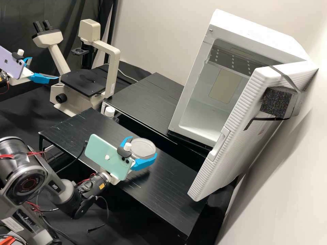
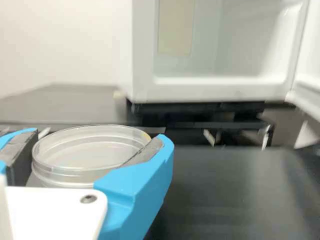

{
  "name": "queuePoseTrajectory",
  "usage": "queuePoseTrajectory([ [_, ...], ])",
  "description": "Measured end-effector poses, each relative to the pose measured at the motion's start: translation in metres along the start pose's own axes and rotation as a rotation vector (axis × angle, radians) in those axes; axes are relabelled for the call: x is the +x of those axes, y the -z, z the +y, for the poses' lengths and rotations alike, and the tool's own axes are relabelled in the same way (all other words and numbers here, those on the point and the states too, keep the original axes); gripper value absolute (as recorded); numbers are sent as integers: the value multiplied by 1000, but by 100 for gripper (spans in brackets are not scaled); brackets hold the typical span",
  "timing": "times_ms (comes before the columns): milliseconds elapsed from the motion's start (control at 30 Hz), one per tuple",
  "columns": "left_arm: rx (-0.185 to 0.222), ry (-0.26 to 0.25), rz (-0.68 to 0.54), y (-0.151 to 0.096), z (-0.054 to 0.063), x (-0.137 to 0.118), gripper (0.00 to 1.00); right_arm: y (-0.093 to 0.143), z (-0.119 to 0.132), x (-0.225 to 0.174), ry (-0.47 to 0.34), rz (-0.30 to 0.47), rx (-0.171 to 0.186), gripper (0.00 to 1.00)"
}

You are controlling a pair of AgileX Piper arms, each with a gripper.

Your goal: Return the petri dish to the incubator.

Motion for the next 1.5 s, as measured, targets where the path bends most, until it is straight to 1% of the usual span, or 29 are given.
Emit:
queuePoseTrajectory([
  [67,0,0,0,0,0,0,100,1,10,10,-32,20,-8,0],
  [200,0,0,0,0,0,0,100,0,28,34,-90,35,-28,0],
  [333,0,0,0,0,0,0,100,-5,50,67,-154,46,-43,0],
  [367,0,0,0,0,0,0,100,-6,55,77,-166,50,-45,0],
  [433,0,0,0,0,0,0,100,-9,64,95,-177,46,-30,0],
  [467,0,0,0,0,0,0,100,-9,70,104,-184,49,-32,0],
  [700,0,0,0,0,0,0,100,-20,92,166,-154,-23,-42,0],
  [767,0,0,0,0,0,0,100,-23,96,181,-146,-42,-33,0],
  [833,0,0,0,0,0,0,100,-26,102,193,-147,-53,-16,0],
  [1033,0,0,0,0,0,0,100,-32,119,227,-164,-62,-11,0],
  [1100,0,0,0,0,0,0,100,-35,121,235,-161,-66,-1,0],
  [1267,0,0,0,0,0,0,100,-42,123,253,-158,-84,-1,0],
  [1500,0,0,0,0,0,0,100,-46,111,281,-108,-112,4,0],
])
